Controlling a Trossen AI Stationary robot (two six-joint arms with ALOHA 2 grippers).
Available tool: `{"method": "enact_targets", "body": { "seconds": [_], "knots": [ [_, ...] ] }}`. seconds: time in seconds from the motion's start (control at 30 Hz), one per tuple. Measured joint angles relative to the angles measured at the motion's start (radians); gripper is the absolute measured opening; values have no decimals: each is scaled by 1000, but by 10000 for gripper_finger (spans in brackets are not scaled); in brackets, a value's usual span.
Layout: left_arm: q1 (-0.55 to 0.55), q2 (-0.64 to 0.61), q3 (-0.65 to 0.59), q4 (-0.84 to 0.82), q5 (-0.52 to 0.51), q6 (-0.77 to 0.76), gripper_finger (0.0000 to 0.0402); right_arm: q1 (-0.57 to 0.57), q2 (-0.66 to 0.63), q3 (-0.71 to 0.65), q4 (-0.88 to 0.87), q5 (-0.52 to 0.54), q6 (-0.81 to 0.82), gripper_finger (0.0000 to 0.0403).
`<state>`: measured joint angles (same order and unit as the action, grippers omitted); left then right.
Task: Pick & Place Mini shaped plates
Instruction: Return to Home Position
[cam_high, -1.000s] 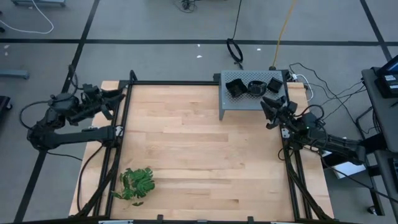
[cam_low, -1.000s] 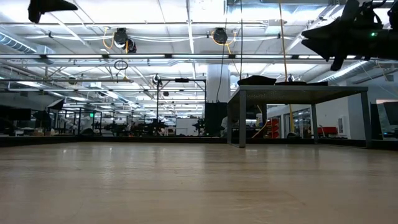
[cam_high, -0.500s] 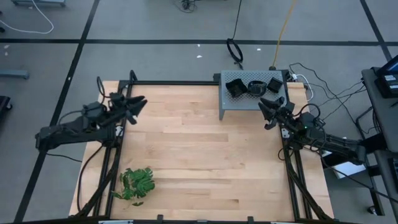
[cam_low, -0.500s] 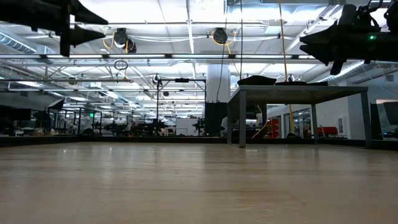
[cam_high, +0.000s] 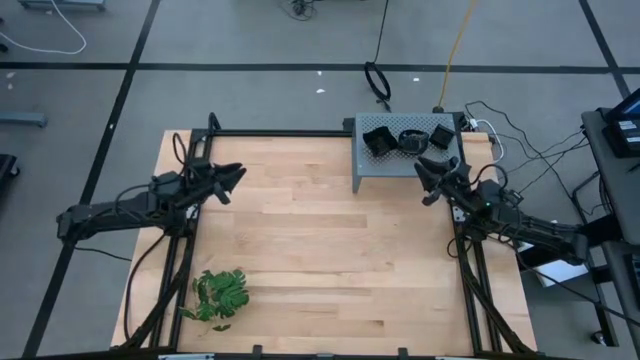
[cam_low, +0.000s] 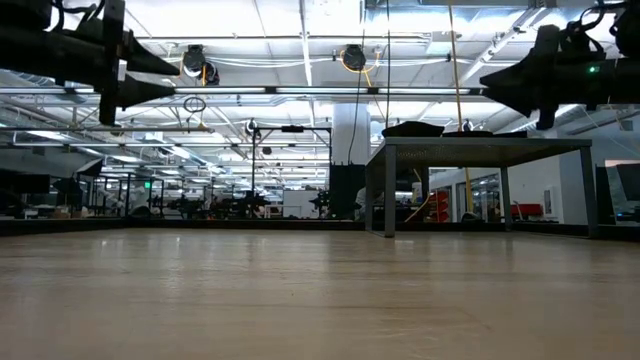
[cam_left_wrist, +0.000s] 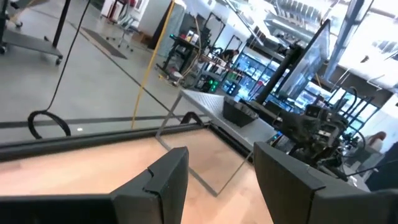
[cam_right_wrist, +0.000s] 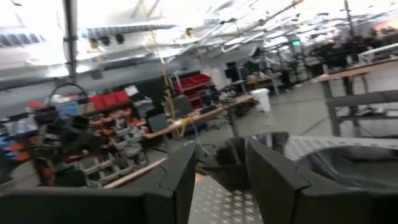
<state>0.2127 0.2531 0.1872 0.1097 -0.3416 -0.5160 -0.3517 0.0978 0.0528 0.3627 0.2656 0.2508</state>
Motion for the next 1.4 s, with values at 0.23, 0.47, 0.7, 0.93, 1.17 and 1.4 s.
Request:
{"method": "enact_targets", "body": {
  "seconds": [0.23, 0.47, 0.7, 0.93, 1.17, 1.4],
  "knots": [
    [-29, 0, -30, 3, 4, -14, 184, 0, 0, 0, -15, 25, 0, 130],
    [-57, 0, -113, 71, -27, -16, 184, 0, 0, 0, -16, 25, 0, 130],
    [-57, 0, -174, 108, -27, -13, 184, 0, 0, 0, -16, 22, 0, 130],
    [-38, 0, -173, 104, -119, 59, 184, 0, 0, 0, -16, 22, 35, 130],
    [-10, 0, -173, 95, -171, 137, 184, 0, 0, 0, -16, 21, 18, 130],
    [-10, 0, -172, 96, -171, 145, 184, 0, 0, 0, -16, 21, 18, 130]
  ]
}}
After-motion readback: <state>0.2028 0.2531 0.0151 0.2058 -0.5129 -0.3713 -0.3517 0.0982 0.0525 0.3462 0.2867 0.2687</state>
